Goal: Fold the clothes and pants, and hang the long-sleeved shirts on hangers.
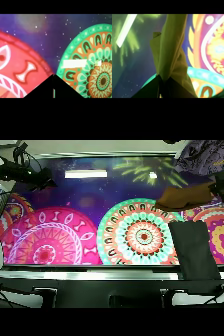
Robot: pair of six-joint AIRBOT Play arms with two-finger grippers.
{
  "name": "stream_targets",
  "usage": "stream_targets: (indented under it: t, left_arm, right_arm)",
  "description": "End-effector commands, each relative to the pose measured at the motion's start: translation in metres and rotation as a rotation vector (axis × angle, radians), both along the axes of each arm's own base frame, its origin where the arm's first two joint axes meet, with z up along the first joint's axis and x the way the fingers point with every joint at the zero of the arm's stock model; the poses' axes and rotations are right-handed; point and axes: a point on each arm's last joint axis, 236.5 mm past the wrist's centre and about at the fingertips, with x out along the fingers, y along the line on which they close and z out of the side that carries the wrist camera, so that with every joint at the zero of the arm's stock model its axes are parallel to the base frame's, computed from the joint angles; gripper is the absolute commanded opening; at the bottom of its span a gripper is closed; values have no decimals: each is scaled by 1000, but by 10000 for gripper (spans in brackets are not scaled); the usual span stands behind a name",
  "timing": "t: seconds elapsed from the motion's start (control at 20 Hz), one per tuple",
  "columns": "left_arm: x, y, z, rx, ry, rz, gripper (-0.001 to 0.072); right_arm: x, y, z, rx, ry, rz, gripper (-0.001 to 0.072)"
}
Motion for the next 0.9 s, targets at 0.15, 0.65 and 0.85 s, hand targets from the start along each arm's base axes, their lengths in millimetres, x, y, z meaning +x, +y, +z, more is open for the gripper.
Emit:
stream_targets:
  t: [0.15,0.65,0.85]
  left_arm:
    - [-2,0,-2,1,11,-5,17]
    - [-8,-1,-4,5,36,-17,16]
    - [-9,-1,-4,5,37,-18,17]
  right_arm:
    - [-75,-20,-1,32,237,-259,33]
    - [-163,-12,24,25,437,-425,32]
    - [-187,-7,27,19,497,-443,32]
